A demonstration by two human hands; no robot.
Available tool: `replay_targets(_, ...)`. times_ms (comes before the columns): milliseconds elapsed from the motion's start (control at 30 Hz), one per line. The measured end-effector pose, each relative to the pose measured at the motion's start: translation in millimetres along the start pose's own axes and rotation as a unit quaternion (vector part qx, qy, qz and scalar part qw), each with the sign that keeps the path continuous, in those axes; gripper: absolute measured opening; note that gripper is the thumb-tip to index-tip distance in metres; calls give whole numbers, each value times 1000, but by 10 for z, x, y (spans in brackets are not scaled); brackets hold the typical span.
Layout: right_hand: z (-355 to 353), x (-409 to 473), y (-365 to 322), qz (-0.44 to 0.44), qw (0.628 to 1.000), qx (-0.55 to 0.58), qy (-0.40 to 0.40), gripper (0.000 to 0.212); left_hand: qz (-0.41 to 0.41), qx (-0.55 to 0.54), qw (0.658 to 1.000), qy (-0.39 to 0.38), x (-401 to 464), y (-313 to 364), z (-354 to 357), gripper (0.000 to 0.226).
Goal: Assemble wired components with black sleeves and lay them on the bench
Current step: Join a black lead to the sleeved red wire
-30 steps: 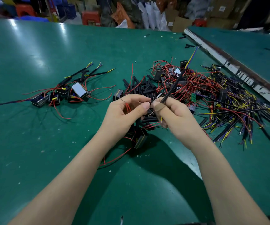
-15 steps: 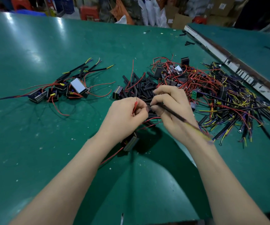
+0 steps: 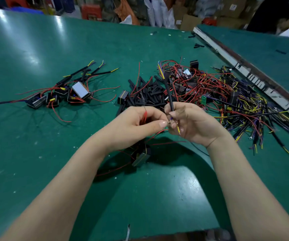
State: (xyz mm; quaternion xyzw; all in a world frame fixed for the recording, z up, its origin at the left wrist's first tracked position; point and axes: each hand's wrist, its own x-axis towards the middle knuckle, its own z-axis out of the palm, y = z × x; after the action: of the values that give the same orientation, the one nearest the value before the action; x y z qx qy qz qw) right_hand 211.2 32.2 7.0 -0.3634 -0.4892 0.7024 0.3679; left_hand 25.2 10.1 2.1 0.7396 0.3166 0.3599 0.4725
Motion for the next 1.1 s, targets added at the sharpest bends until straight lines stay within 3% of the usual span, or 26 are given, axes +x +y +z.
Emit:
replay_targets(133,132,54,92,-17,984,156,-87,23,20,-97,993,57,18,19,3,7)
replay_targets(233,197,96,127,-49,978,196,-47,18,11,-152,982,115,50,-27,6,7)
replay_targets(367,240,125,135,-133,986,58,78,19,-17,-198,961,192,99,-107,56,13)
replay_targets(500,218,89,161,-238,955,-91,153,24,-53,-211,945,243,158,-153,147,19)
replay_targets(667,255,93,236,-301,907,-243,170,17,-71,-131,946,287,168,-181,206,12)
replay_targets(800,217,117,234,-292,901,-268,176,17,-26,6,958,287,138,-165,184,9)
replay_targets(1000,215,82,213,-272,893,-311,178,23,-16,167,931,323,110,-168,239,12)
replay_targets(1100,216,57,198,-247,876,-369,188,25,-33,190,921,338,120,-170,295,12)
